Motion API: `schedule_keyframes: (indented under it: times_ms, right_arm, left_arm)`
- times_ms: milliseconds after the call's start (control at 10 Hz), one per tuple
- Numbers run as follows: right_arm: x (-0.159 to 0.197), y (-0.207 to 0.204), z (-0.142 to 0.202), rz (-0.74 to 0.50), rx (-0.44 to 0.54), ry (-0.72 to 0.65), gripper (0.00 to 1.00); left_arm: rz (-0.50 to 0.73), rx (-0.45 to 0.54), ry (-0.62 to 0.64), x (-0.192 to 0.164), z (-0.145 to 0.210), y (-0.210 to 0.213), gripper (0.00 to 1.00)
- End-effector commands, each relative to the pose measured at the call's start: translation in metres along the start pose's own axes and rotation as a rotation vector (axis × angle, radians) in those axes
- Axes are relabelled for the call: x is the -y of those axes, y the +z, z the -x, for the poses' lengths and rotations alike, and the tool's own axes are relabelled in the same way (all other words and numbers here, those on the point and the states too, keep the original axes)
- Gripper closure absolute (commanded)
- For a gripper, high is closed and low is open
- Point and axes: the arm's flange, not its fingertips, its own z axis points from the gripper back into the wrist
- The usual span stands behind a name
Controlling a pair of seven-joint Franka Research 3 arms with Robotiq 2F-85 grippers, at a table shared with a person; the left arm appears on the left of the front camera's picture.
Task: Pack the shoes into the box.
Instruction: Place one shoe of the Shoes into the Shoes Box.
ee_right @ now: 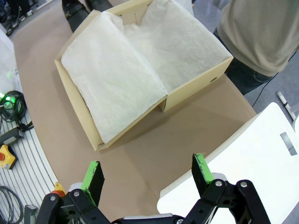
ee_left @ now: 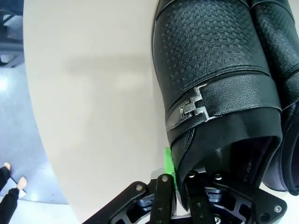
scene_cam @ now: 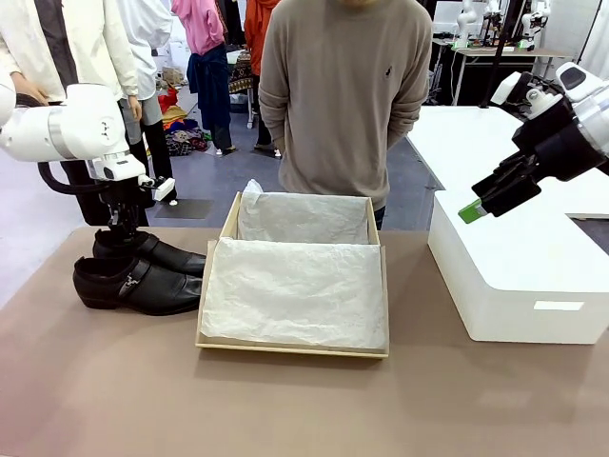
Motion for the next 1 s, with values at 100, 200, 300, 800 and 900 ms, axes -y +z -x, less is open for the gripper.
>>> schedule_keyframes:
  times_ms: [100,200,300,800,900]
  right_arm:
    - [0.001,-0.001,0.000,-0.007,0.012,0.002,0.00]
    - [0.001,-0.001,0.000,-0.007,0.012,0.002,0.00]
    - [0.001,-0.001,0.000,-0.007,0.012,0.002,0.00]
    - [0.001,-0.001,0.000,-0.007,0.012,0.002,0.00]
    - [0.001,-0.001,0.000,-0.007,0.012,0.002,0.00]
  left_arm:
    - [-0.030,0.030,0.036,0.000,0.011,0.016,1.00]
    - [-0.053,0.038,0.075,0.000,0.020,0.029,1.00]
    - [-0.062,0.053,0.075,0.000,0.031,0.048,1.00]
    - [-0.183,-0.023,0.125,0.008,0.062,0.159,1.00]
    - [-0.173,-0.007,0.142,0.013,0.060,0.177,1.00]
